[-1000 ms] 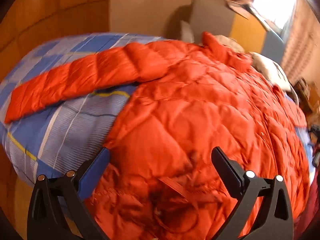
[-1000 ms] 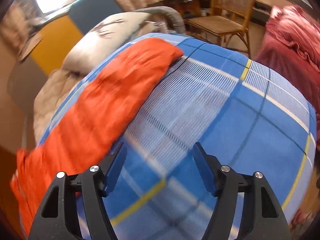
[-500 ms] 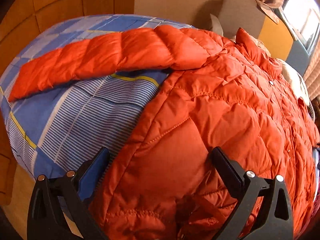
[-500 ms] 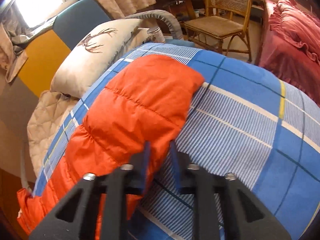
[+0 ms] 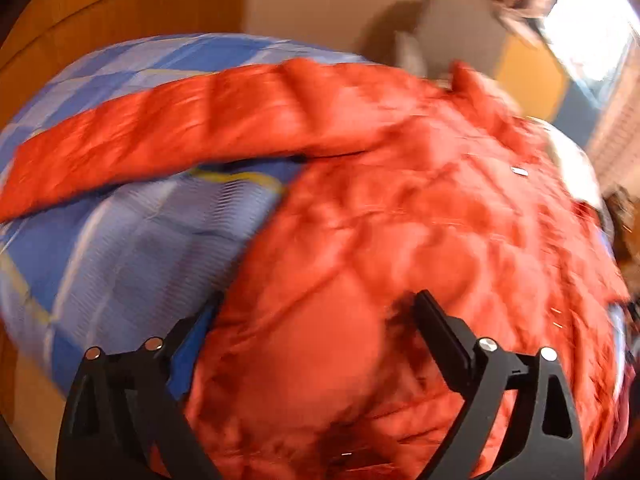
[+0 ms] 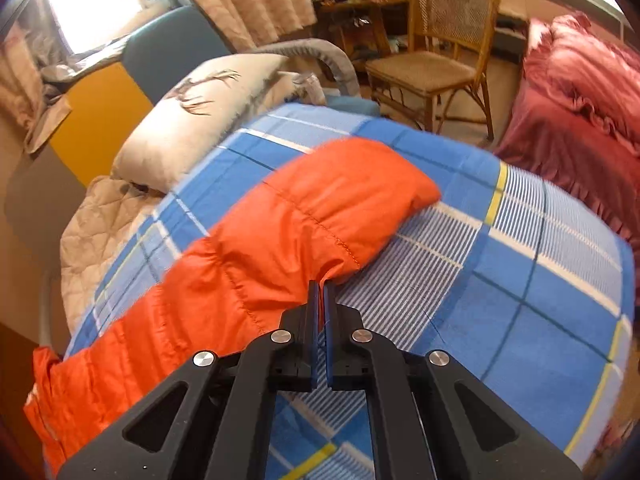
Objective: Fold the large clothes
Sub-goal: 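Lift the sleeve with the right tool and lay it across the jacket body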
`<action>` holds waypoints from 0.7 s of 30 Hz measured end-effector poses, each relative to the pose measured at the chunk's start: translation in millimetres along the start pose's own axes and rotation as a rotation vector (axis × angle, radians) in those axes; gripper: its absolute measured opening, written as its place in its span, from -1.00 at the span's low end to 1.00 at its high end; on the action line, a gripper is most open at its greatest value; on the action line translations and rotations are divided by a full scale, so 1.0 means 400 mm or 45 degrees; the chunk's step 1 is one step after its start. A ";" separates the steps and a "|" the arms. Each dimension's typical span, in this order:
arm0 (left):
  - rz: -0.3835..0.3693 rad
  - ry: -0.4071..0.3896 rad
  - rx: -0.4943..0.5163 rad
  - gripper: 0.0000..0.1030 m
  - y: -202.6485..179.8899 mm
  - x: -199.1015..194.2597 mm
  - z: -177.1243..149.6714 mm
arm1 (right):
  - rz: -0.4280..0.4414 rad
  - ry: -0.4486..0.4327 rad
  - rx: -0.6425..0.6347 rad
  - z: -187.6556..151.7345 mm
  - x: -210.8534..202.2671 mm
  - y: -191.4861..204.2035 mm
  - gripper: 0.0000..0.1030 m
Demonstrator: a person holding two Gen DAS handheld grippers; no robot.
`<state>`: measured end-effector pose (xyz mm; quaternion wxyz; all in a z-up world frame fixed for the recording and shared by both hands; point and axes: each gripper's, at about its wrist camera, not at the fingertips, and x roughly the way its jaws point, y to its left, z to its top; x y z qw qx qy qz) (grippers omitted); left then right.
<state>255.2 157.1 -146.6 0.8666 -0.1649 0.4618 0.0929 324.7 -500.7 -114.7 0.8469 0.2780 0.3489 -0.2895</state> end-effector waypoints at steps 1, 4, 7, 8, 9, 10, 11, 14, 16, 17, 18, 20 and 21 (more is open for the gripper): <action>0.008 -0.016 0.067 0.79 -0.012 0.000 0.002 | 0.008 -0.008 -0.023 0.001 -0.014 0.009 -0.96; -0.068 -0.004 0.193 0.81 -0.023 0.002 0.008 | 0.021 -0.046 -0.131 0.002 -0.068 0.054 -0.96; -0.107 -0.005 0.271 0.81 -0.020 -0.002 0.008 | 0.060 -0.075 -0.249 -0.007 -0.126 0.111 -0.96; -0.103 -0.007 0.298 0.80 -0.019 -0.003 0.007 | 0.080 -0.082 -0.272 -0.009 -0.139 0.127 -0.96; -0.109 -0.005 0.322 0.80 -0.020 -0.004 0.005 | 0.108 -0.095 -0.305 -0.015 -0.160 0.153 -0.96; -0.099 -0.016 0.375 0.79 -0.026 -0.006 -0.001 | 0.137 -0.107 -0.341 -0.024 -0.180 0.184 -0.96; -0.086 -0.020 0.403 0.75 -0.030 -0.006 -0.006 | 0.160 -0.113 -0.369 -0.030 -0.193 0.209 -0.96; -0.091 -0.030 0.461 0.68 -0.039 -0.008 -0.014 | 0.250 -0.126 -0.510 -0.080 -0.237 0.320 -0.96; -0.108 -0.029 0.467 0.64 -0.034 -0.009 -0.016 | 0.306 -0.118 -0.606 -0.126 -0.257 0.395 -0.96; -0.117 -0.033 0.463 0.64 -0.029 -0.011 -0.017 | 0.343 -0.107 -0.670 -0.162 -0.268 0.445 -0.96; -0.124 -0.033 0.460 0.64 -0.026 -0.011 -0.019 | 0.376 -0.090 -0.724 -0.198 -0.276 0.492 -0.98; -0.139 -0.036 0.450 0.64 -0.019 -0.012 -0.020 | 0.433 -0.060 -0.801 -0.257 -0.287 0.565 -0.98; -0.143 -0.035 0.445 0.64 -0.017 -0.012 -0.020 | 0.466 -0.040 -0.855 -0.300 -0.292 0.612 -0.98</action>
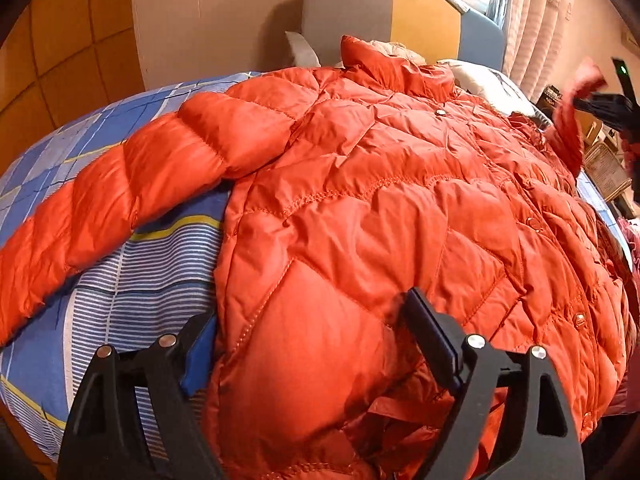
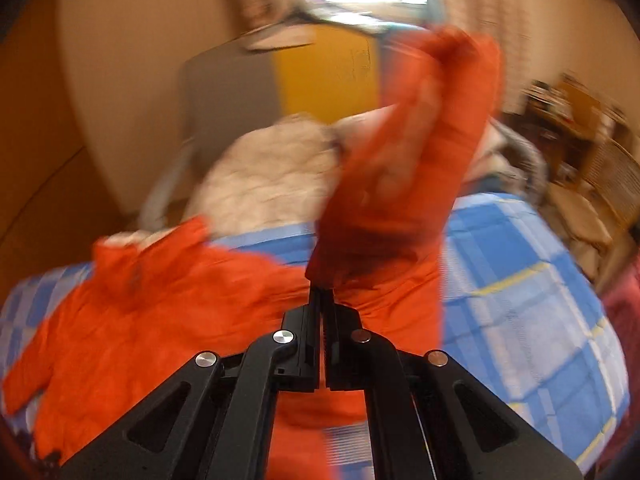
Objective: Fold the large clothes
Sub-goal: 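Lift the sleeve with the right tool and lay it across the jacket body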
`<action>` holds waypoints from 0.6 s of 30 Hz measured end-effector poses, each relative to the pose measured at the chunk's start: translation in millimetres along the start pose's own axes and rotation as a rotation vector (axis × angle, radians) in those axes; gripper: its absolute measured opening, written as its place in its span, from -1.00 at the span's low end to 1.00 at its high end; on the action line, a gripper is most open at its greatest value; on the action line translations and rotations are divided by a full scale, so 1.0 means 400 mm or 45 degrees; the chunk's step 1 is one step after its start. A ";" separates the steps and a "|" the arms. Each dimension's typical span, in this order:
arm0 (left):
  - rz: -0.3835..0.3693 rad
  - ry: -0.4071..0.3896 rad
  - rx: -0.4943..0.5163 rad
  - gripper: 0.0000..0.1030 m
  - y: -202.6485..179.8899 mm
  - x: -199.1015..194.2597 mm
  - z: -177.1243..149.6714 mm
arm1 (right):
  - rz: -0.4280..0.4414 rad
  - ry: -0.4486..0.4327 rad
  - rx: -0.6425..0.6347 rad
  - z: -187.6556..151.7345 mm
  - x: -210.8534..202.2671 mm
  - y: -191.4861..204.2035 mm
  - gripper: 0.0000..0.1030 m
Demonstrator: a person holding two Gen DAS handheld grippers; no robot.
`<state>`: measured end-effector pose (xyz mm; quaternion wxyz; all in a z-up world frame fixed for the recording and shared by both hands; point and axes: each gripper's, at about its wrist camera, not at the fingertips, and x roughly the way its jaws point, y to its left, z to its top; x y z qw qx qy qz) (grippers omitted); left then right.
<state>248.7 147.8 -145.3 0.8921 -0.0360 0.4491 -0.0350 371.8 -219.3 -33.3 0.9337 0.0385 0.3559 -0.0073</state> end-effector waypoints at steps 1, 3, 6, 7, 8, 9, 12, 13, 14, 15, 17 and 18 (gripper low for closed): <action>-0.001 -0.002 -0.003 0.64 0.000 -0.001 -0.002 | 0.033 0.018 -0.051 -0.010 0.016 0.062 -0.98; -0.004 -0.007 -0.006 0.62 -0.003 -0.004 -0.005 | 0.093 0.054 -0.117 -0.026 0.043 0.158 -0.98; -0.017 -0.017 -0.014 0.62 0.000 -0.012 -0.010 | 0.187 0.113 -0.231 -0.073 0.079 0.316 -0.98; -0.022 -0.021 -0.018 0.62 0.002 -0.013 -0.011 | 0.210 0.126 -0.248 -0.083 0.083 0.347 -0.98; -0.026 -0.023 -0.022 0.62 0.003 -0.013 -0.013 | 0.241 0.143 -0.278 -0.098 0.091 0.391 -0.98; -0.032 -0.025 -0.031 0.61 0.005 -0.014 -0.014 | 0.263 0.160 -0.302 -0.113 0.099 0.430 -0.98; -0.043 -0.031 -0.041 0.61 0.005 -0.021 -0.017 | 0.314 0.200 -0.329 -0.146 0.119 0.508 -0.98; -0.046 -0.034 -0.043 0.61 0.005 -0.024 -0.018 | 0.332 0.221 -0.331 -0.157 0.128 0.535 -0.98; -0.051 -0.037 -0.048 0.61 0.006 -0.027 -0.020 | 0.341 0.230 -0.329 -0.163 0.132 0.544 -0.97; -0.057 -0.039 -0.058 0.61 0.009 -0.031 -0.021 | 0.350 0.237 -0.329 -0.164 0.136 0.550 -0.92; -0.064 -0.048 -0.072 0.59 0.012 -0.041 -0.027 | 0.379 0.240 -0.301 -0.167 0.129 0.571 -0.31; -0.066 -0.056 -0.081 0.59 0.015 -0.047 -0.028 | 0.395 0.223 -0.259 -0.165 0.121 0.555 -0.12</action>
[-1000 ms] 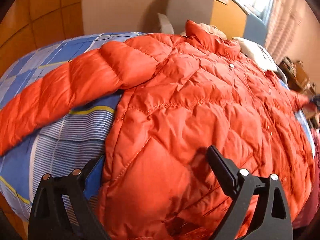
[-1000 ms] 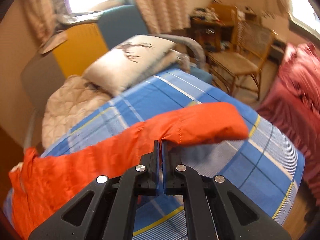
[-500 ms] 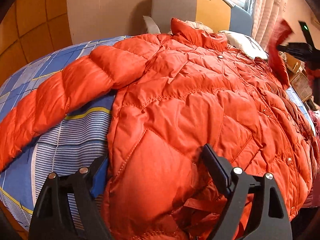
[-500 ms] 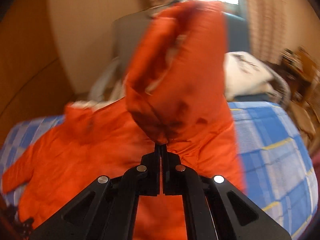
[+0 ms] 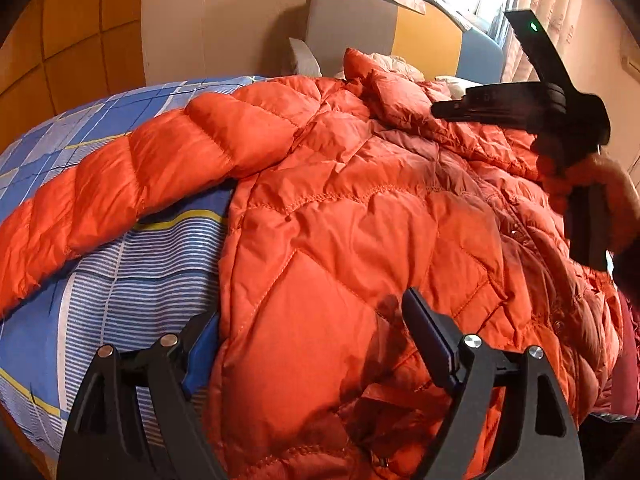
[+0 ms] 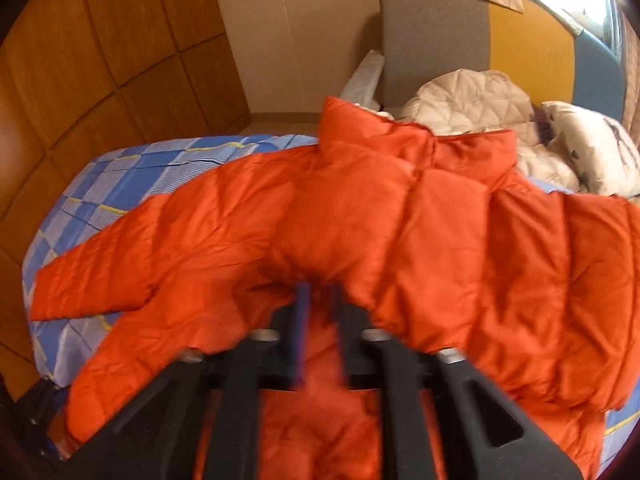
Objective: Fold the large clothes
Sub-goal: 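Lift the sleeve with the right tool and lay it across the jacket body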
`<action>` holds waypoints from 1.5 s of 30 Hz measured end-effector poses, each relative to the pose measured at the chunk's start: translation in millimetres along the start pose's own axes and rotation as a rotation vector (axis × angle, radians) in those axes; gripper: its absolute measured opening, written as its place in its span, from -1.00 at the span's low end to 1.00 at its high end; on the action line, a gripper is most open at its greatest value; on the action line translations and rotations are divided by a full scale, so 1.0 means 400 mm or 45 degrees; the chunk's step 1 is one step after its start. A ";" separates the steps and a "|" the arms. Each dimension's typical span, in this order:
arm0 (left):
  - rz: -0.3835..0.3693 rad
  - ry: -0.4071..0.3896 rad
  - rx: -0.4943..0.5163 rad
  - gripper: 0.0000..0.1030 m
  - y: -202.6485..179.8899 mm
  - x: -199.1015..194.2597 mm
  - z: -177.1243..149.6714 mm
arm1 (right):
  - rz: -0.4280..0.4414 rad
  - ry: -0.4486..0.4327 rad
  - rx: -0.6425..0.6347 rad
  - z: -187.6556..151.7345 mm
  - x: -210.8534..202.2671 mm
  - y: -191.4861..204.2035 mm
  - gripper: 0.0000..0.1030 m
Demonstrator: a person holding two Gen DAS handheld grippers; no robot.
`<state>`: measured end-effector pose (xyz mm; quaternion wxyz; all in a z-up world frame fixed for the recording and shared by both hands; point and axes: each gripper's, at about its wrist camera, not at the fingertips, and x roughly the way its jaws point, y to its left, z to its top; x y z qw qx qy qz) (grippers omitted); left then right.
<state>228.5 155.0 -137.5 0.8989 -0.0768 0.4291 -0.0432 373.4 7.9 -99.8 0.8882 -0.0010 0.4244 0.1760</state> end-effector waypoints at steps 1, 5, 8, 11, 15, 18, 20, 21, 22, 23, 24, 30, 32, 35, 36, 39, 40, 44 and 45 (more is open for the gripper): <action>-0.003 -0.007 -0.007 0.59 0.001 -0.004 0.001 | 0.009 -0.022 0.031 -0.009 -0.020 -0.009 0.14; -0.052 -0.041 -0.113 0.59 0.034 -0.021 0.007 | 0.039 -0.047 0.182 -0.063 -0.069 -0.108 0.17; -0.067 -0.061 -0.176 0.59 0.049 -0.026 0.007 | 0.074 -0.033 0.343 -0.104 -0.080 -0.178 0.17; -0.068 -0.072 -0.200 0.59 0.049 -0.029 0.010 | -0.061 -0.039 0.231 -0.108 -0.066 -0.146 0.17; -0.083 -0.073 -0.198 0.59 0.043 -0.026 0.008 | -0.156 -0.032 0.018 -0.071 0.003 -0.036 0.17; -0.094 -0.066 -0.197 0.59 0.047 -0.022 0.006 | -0.267 -0.008 -0.145 -0.031 0.079 0.033 0.17; -0.120 -0.067 -0.217 0.59 0.056 -0.023 0.003 | -0.341 0.027 -0.249 -0.005 0.139 0.068 0.17; -0.119 -0.066 -0.225 0.59 0.061 -0.022 0.002 | -0.398 0.047 -0.298 0.006 0.167 0.079 0.17; -0.131 -0.064 -0.231 0.59 0.065 -0.020 0.002 | -0.431 0.058 -0.317 0.016 0.189 0.080 0.17; -0.139 -0.064 -0.236 0.59 0.068 -0.022 -0.001 | -0.419 0.076 -0.309 0.022 0.201 0.075 0.01; -0.132 -0.061 -0.235 0.59 0.069 -0.019 -0.001 | -0.405 0.098 -0.304 0.026 0.212 0.076 -0.14; -0.132 -0.060 -0.229 0.59 0.061 -0.006 -0.006 | -0.192 -0.009 -0.241 0.056 0.139 0.106 -0.84; -0.125 -0.064 -0.235 0.59 0.060 -0.005 -0.009 | -0.049 -0.039 -0.240 0.058 0.115 0.144 -0.84; -0.121 -0.061 -0.257 0.59 0.057 -0.006 -0.013 | 0.079 0.006 -0.214 0.049 0.134 0.192 -0.84; -0.112 -0.054 -0.252 0.59 0.055 -0.005 -0.013 | 0.093 0.032 -0.201 0.041 0.152 0.201 -0.84; -0.096 -0.047 -0.241 0.60 0.049 -0.009 -0.009 | 0.139 0.090 -0.108 0.029 0.185 0.183 -0.53; -0.084 -0.049 -0.233 0.60 0.046 -0.012 -0.009 | 0.156 0.077 -0.079 0.021 0.172 0.176 -0.31; -0.068 -0.062 -0.232 0.62 0.038 -0.026 -0.016 | 0.136 0.010 -0.025 0.005 0.100 0.115 0.12; -0.062 -0.065 -0.235 0.62 0.038 -0.027 -0.017 | 0.113 -0.004 -0.002 0.005 0.093 0.094 0.12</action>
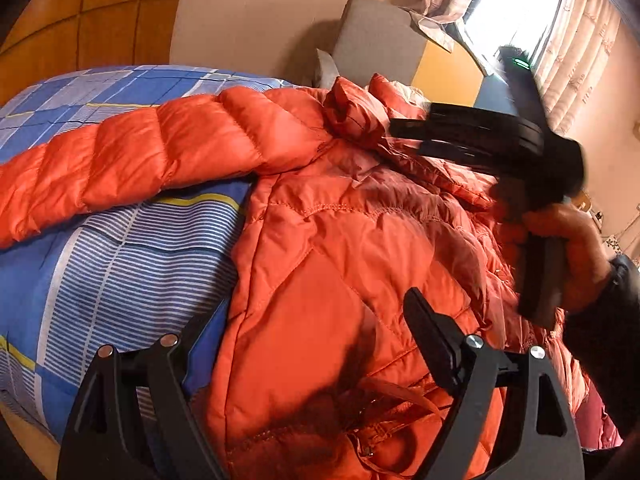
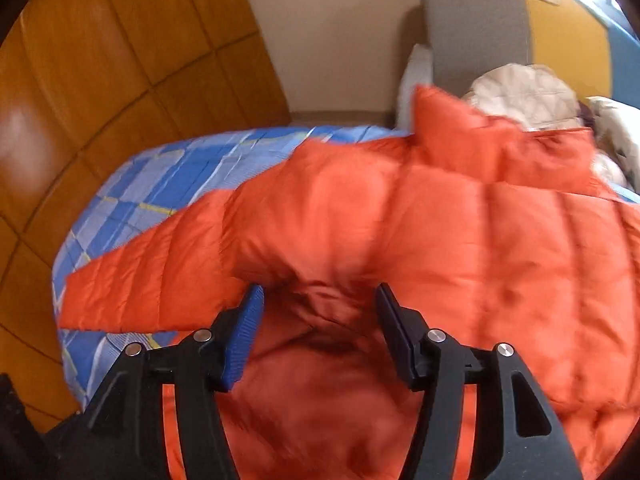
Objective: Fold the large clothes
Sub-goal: 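Lift the sleeve with the right tool and lay it across the jacket body, then grasp the other sleeve cuff with the left tool and lift it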
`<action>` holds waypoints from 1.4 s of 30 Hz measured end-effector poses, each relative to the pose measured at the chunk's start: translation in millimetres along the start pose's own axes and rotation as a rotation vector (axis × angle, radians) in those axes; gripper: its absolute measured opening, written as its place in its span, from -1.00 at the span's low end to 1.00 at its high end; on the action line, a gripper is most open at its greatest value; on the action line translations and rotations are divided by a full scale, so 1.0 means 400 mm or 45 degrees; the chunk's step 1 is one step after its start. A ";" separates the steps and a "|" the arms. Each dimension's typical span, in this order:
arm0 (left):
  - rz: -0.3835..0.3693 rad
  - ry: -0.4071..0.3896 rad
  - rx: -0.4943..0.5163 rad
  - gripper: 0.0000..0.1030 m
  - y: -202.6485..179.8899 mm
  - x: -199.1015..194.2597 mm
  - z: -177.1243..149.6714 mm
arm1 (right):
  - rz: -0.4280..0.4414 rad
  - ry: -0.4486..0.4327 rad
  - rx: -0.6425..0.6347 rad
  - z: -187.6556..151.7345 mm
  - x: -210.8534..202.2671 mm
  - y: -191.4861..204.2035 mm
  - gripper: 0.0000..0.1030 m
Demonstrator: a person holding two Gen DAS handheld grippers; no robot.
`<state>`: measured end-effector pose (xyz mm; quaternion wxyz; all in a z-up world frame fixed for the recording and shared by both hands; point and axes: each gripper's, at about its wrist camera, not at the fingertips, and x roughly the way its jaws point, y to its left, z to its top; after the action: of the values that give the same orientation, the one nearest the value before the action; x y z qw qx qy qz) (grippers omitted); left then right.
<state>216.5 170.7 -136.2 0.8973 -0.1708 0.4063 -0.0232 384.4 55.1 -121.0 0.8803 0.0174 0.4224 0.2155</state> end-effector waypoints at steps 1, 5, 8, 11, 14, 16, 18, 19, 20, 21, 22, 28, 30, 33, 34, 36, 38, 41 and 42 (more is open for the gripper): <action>0.005 0.000 -0.009 0.62 0.000 -0.001 -0.002 | -0.047 -0.013 0.044 -0.004 -0.022 -0.042 0.12; 0.025 -0.004 -0.009 0.64 0.002 -0.006 -0.006 | -0.229 -0.054 0.233 -0.024 -0.081 -0.210 0.12; 0.036 -0.002 -0.011 0.64 0.007 -0.009 -0.014 | -0.380 -0.048 0.334 -0.041 -0.104 -0.326 0.12; 0.045 0.015 -0.036 0.64 0.019 -0.003 -0.019 | -0.389 0.013 0.426 -0.065 -0.088 -0.406 0.12; 0.050 0.029 -0.055 0.64 0.032 0.009 -0.021 | -0.391 0.040 0.396 -0.076 -0.049 -0.410 0.16; 0.052 0.019 -0.061 0.64 0.034 0.005 -0.022 | -0.436 0.047 0.335 -0.073 -0.045 -0.389 0.19; 0.041 0.005 -0.077 0.64 0.039 -0.005 -0.018 | -0.414 0.014 0.334 -0.065 -0.059 -0.363 0.19; 0.041 0.000 -0.081 0.65 0.040 -0.010 -0.017 | -0.402 -0.003 0.302 -0.062 -0.065 -0.340 0.19; 0.048 -0.005 -0.085 0.67 0.042 -0.013 -0.015 | -0.394 -0.008 0.256 -0.058 -0.067 -0.317 0.19; 0.058 -0.012 -0.091 0.67 0.048 -0.018 -0.010 | -0.383 -0.008 0.219 -0.053 -0.064 -0.294 0.19; 0.062 -0.016 -0.106 0.67 0.055 -0.023 -0.004 | -0.372 -0.002 0.196 -0.050 -0.058 -0.276 0.24; 0.139 -0.074 -0.246 0.73 0.144 -0.057 0.021 | -0.390 0.085 0.066 -0.062 -0.020 -0.203 0.46; 0.165 -0.099 -0.299 0.75 0.183 -0.069 0.024 | -0.379 0.068 0.049 -0.073 -0.047 -0.186 0.46; 0.214 -0.123 -0.420 0.75 0.261 -0.086 0.026 | -0.337 0.036 0.051 -0.108 -0.100 -0.167 0.46; 0.222 -0.134 -0.436 0.75 0.278 -0.091 0.024 | -0.329 0.033 0.049 -0.125 -0.119 -0.163 0.46; 0.226 -0.156 -0.450 0.75 0.317 -0.106 0.026 | -0.322 0.044 0.053 -0.156 -0.141 -0.164 0.46; 0.217 -0.175 -0.440 0.75 0.344 -0.115 0.031 | -0.324 0.057 0.049 -0.189 -0.161 -0.175 0.46; 0.204 -0.182 -0.418 0.75 0.381 -0.128 0.034 | -0.362 0.076 0.022 -0.252 -0.198 -0.184 0.46; 0.226 -0.182 -0.420 0.75 0.395 -0.130 0.035 | -0.382 0.075 0.014 -0.277 -0.215 -0.187 0.46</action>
<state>176.6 332.6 -141.6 0.8823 -0.2802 0.3533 0.1350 281.0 -63.3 -144.7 0.8897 -0.0473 0.4471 0.0796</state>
